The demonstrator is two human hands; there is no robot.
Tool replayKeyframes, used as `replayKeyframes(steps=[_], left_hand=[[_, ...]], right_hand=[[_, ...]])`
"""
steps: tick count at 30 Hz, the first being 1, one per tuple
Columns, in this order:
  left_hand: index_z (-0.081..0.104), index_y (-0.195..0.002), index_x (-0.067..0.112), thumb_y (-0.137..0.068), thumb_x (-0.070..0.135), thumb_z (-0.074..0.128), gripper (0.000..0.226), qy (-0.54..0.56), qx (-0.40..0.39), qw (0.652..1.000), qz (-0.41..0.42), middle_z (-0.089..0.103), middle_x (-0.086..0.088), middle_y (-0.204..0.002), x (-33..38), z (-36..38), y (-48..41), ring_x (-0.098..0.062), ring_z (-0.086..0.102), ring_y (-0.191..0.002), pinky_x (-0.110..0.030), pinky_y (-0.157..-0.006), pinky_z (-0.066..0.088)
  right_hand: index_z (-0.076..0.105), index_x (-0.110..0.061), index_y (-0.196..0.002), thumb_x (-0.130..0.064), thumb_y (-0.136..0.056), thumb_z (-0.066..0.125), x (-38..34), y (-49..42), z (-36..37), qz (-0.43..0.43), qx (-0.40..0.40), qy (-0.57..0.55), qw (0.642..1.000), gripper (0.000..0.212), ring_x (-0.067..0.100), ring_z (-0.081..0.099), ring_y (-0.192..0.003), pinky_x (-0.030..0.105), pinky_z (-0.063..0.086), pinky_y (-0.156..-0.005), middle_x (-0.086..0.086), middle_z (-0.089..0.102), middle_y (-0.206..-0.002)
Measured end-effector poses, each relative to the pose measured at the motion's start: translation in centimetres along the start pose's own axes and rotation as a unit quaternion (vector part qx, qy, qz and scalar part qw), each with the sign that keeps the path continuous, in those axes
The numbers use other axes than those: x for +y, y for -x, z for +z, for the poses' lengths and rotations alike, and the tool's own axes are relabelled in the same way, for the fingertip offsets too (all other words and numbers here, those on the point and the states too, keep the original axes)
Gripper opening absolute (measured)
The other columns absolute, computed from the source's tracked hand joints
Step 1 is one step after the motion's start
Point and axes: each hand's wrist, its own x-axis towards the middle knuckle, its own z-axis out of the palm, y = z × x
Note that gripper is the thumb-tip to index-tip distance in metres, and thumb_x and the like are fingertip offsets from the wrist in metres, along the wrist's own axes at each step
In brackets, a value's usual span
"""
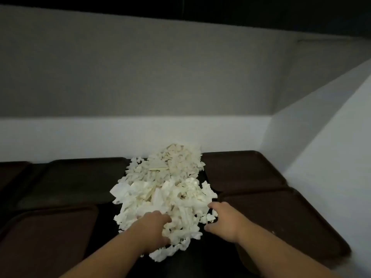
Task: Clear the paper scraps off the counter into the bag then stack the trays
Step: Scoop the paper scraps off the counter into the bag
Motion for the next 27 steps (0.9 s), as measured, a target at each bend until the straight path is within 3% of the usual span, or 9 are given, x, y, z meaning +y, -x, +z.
replayKeyframes(steps=[4, 8, 11, 17, 21, 27], left_hand=[[0.035, -0.147, 0.04, -0.085, 0.05, 0.065, 0.069, 0.005, -0.054, 0.998, -0.04, 0.039, 0.002, -0.14, -1.3, 3.3, -0.3, -0.022, 0.04, -0.131, -0.037, -0.104, 0.042], [0.031, -0.149, 0.043, -0.081, 0.05, 0.067, 0.077, 0.01, -0.028, 0.998, -0.053, 0.035, 0.003, -0.142, -1.7, 5.6, -1.5, -0.023, 0.041, -0.131, -0.038, -0.104, 0.042], [0.033, -0.148, 0.043, -0.081, 0.046, 0.068, 0.075, 0.018, -0.009, 0.998, -0.057, 0.034, 0.004, -0.142, -1.8, 7.0, -2.6, -0.023, 0.044, -0.13, -0.039, -0.104, 0.044], [0.043, -0.143, 0.036, -0.088, 0.015, 0.058, 0.061, 0.061, -0.006, 0.996, -0.068, 0.037, 0.001, -0.138, -2.3, 8.7, -4.0, -0.024, 0.05, -0.123, -0.035, -0.1, 0.046], [0.052, -0.134, 0.034, -0.087, 0.006, 0.052, 0.055, 0.071, 0.01, 0.995, -0.068, 0.041, 0.002, -0.134, -3.3, 9.2, -4.4, -0.023, 0.053, -0.118, -0.035, -0.099, 0.046], [0.058, -0.124, 0.03, -0.09, 0.006, 0.05, 0.042, 0.109, 0.043, 0.99, -0.072, 0.045, 0.004, -0.129, -4.1, 9.6, -4.4, -0.02, 0.056, -0.109, -0.035, -0.096, 0.048]], right_hand=[[0.044, -0.031, -0.144, -0.043, -0.079, 0.072, 0.0, -0.9, 3.0, 0.009, -0.049, -0.01, 0.999, 0.072, 0.014, 0.056, -0.11, 0.025, 0.047, -0.096, 0.0, 0.041, -0.142], [0.041, -0.028, -0.147, -0.042, -0.082, 0.072, -0.3, -2.4, 5.7, 0.022, -0.058, -0.023, 0.998, 0.074, 0.018, 0.051, -0.122, 0.025, 0.044, -0.101, 0.001, 0.035, -0.147], [0.042, -0.03, -0.146, -0.039, -0.083, 0.071, -0.8, -3.8, 7.3, 0.024, -0.056, -0.018, 0.998, 0.07, 0.02, 0.052, -0.121, 0.025, 0.046, -0.098, 0.0, 0.032, -0.148], [0.043, -0.031, -0.145, -0.028, -0.084, 0.069, -1.3, -6.1, 9.3, 0.031, -0.049, -0.01, 0.998, 0.066, 0.023, 0.056, -0.11, 0.028, 0.051, -0.091, 0.002, 0.029, -0.143], [0.052, -0.031, -0.137, -0.023, -0.085, 0.065, -1.2, -7.5, 10.7, 0.046, -0.054, 0.007, 0.997, 0.055, 0.024, 0.058, -0.105, 0.03, 0.053, -0.091, 0.001, 0.031, -0.138], [0.065, -0.019, -0.114, 0.004, -0.083, 0.048, -0.8, -8.5, 11.8, 0.043, -0.049, 0.06, 0.996, 0.042, 0.026, 0.059, -0.09, 0.029, 0.053, -0.08, 0.007, 0.045, -0.125]])
